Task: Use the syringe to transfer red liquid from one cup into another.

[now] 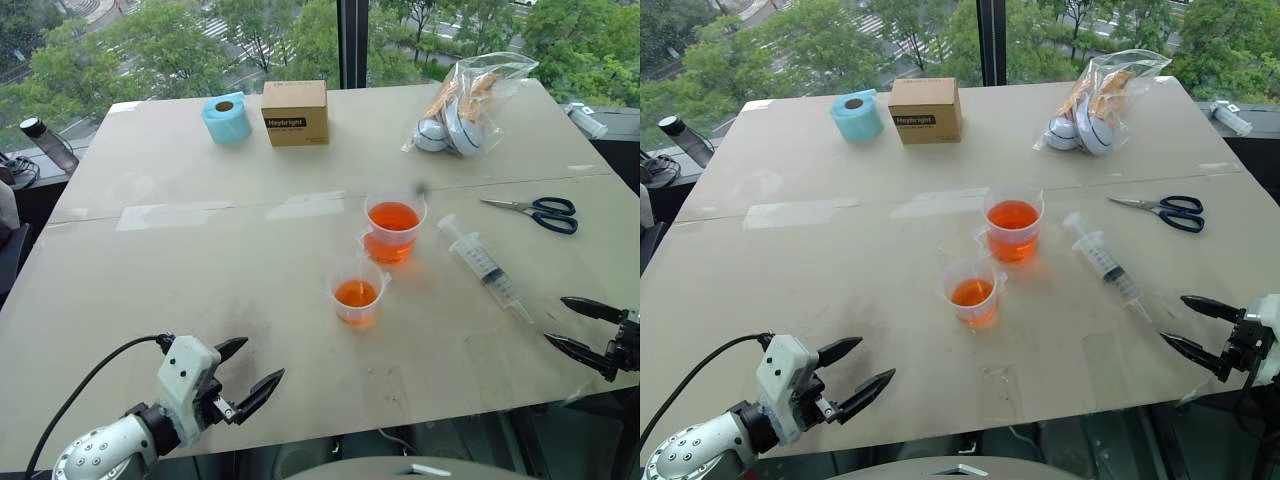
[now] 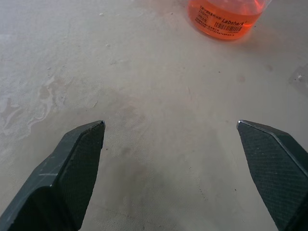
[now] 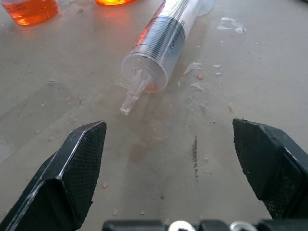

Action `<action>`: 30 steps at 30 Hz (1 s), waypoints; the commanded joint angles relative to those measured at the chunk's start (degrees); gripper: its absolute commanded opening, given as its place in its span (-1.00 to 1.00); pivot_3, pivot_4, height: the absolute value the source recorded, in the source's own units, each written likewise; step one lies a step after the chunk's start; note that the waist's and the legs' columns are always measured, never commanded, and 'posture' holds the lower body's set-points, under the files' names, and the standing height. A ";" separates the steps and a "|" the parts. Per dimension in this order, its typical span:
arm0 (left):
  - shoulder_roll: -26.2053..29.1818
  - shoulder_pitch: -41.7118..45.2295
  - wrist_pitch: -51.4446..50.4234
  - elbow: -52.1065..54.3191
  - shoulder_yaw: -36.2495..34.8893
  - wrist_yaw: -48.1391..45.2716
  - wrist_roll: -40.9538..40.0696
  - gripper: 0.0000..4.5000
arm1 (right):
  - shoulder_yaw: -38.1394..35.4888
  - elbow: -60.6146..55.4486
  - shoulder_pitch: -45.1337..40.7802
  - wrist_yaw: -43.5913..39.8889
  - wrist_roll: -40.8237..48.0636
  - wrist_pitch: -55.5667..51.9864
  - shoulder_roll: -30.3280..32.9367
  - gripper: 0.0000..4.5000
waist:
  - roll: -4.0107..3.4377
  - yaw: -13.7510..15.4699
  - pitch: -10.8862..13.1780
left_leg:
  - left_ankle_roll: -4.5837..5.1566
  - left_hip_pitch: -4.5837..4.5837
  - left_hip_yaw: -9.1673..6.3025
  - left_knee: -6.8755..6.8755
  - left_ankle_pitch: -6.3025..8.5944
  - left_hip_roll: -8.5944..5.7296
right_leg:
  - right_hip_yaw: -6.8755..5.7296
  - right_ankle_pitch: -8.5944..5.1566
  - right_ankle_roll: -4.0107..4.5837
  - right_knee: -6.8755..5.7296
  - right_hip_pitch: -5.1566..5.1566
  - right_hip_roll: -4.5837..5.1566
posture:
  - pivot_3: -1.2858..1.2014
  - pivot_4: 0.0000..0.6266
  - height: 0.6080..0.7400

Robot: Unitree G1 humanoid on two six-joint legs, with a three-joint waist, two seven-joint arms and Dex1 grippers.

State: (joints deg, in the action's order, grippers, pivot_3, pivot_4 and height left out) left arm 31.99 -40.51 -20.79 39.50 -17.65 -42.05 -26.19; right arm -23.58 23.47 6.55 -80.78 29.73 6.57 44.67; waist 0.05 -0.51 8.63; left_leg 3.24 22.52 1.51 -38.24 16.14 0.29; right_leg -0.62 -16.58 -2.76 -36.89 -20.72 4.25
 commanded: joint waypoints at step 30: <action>4.52 8.53 -0.21 -1.96 -4.65 -5.87 -8.72 1.00 | 1.28 -19.01 -5.36 6.83 2.95 -22.66 10.43 0.97 | -0.26 -0.11 -0.05 | 0.01 0.02 -0.06 -0.02 0.00 0.00 | -0.03 0.01 0.00 0.00 -0.03 0.00 | 0.03 -0.52 1.00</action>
State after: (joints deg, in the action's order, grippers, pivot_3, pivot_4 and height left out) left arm 35.30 -32.75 -19.69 34.94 -20.76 -47.18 -31.82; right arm -22.87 9.23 2.21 -75.26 31.10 -11.43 53.52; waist -0.21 -0.63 8.58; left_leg 3.25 22.56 1.43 -38.25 16.14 0.30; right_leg -0.67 -16.57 -2.76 -36.89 -20.76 4.25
